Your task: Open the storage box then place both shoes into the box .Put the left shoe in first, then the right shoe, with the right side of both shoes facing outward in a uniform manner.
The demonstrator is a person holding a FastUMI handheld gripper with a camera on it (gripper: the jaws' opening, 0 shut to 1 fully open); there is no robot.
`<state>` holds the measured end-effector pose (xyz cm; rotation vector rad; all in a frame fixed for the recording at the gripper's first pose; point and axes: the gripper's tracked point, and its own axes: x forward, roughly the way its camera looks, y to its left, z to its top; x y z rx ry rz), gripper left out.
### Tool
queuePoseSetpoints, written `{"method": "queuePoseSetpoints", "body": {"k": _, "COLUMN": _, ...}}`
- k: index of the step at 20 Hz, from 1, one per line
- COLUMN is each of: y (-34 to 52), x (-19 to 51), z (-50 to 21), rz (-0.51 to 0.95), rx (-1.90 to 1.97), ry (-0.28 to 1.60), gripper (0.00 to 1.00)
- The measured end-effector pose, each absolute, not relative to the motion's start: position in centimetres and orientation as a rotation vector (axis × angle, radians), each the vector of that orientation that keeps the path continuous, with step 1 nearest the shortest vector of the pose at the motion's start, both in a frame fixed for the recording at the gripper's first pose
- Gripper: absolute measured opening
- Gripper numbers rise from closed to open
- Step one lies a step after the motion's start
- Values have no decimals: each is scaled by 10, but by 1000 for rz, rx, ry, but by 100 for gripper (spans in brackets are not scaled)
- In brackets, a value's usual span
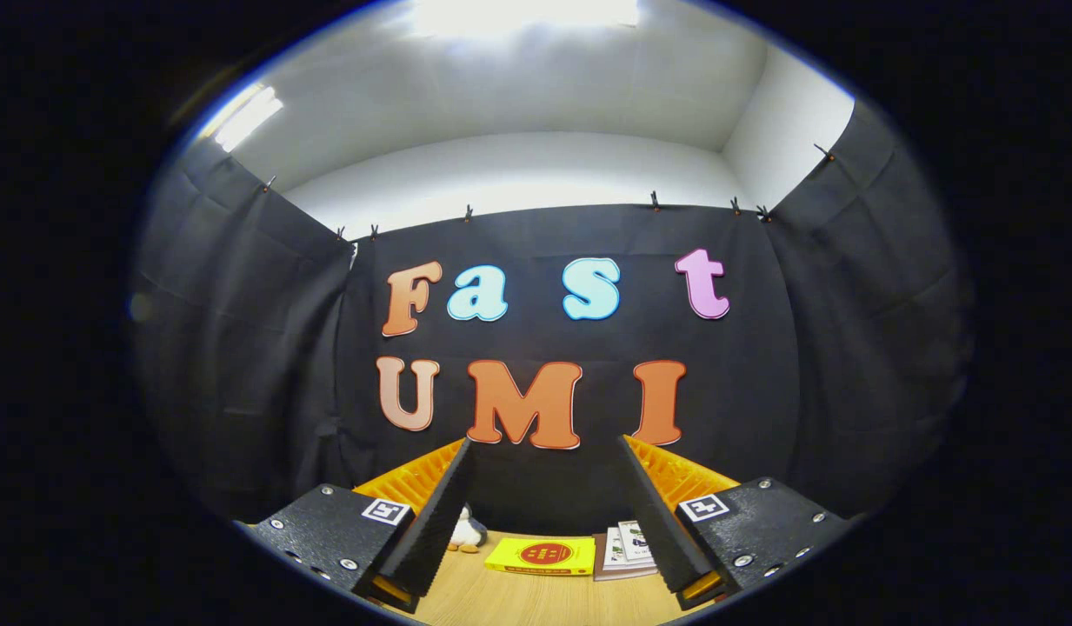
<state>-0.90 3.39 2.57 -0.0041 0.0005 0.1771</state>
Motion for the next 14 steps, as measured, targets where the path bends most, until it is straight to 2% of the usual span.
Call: {"method": "queuePoseSetpoints", "body": {"k": 14, "y": 40, "x": -12, "z": 21, "rz": 171, "rx": -3, "ry": 0, "gripper": 96}}
